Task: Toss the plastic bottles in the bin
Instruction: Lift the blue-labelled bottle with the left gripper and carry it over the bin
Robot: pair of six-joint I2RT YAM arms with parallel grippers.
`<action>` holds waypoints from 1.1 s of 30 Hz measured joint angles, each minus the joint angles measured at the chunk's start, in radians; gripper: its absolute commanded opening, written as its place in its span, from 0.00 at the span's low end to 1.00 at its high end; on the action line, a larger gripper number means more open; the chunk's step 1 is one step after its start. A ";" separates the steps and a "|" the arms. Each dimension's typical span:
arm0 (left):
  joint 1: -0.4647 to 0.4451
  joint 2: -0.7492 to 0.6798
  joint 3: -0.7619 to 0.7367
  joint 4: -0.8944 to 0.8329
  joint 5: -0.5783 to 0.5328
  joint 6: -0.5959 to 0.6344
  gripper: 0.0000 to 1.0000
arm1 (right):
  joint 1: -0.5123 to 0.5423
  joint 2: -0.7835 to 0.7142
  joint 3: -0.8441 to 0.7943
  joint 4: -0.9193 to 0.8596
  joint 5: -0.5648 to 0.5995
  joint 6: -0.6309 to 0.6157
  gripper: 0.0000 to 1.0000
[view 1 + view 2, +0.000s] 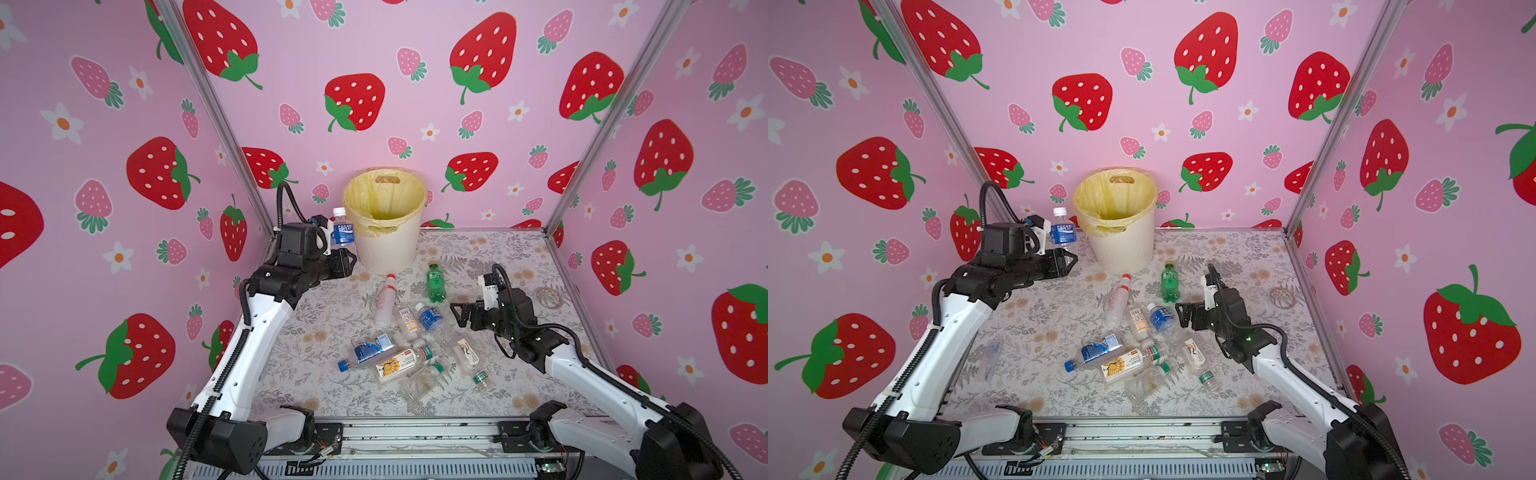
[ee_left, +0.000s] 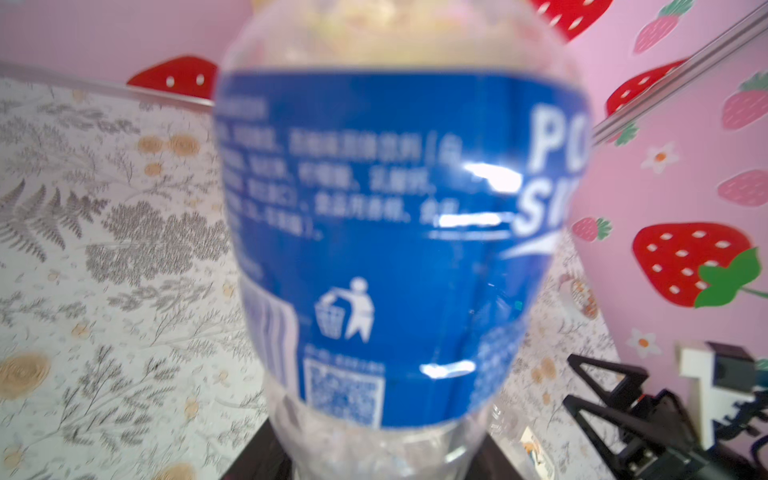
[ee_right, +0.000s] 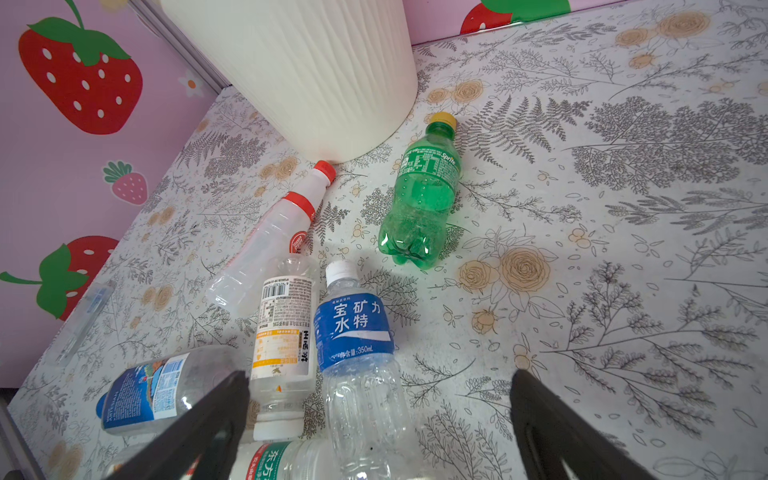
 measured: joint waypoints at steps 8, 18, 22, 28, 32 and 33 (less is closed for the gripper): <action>0.006 -0.115 -0.155 0.208 0.042 -0.050 0.55 | 0.000 -0.003 -0.017 -0.001 0.018 0.005 0.99; 0.006 -0.198 -0.287 0.303 0.085 -0.056 0.55 | -0.010 0.005 -0.041 0.004 0.031 0.011 0.99; 0.006 -0.206 -0.286 0.296 0.082 -0.067 0.54 | -0.011 0.006 -0.042 0.010 0.031 0.011 0.99; 0.005 -0.034 -0.057 0.217 0.075 -0.076 0.52 | -0.011 0.023 -0.045 0.025 0.032 0.011 0.99; 0.003 0.111 0.164 0.175 0.057 -0.085 0.53 | -0.018 0.032 -0.052 0.028 0.034 0.012 0.99; 0.001 0.165 0.245 0.155 0.057 -0.089 0.55 | -0.019 0.035 -0.052 0.028 0.034 0.012 0.99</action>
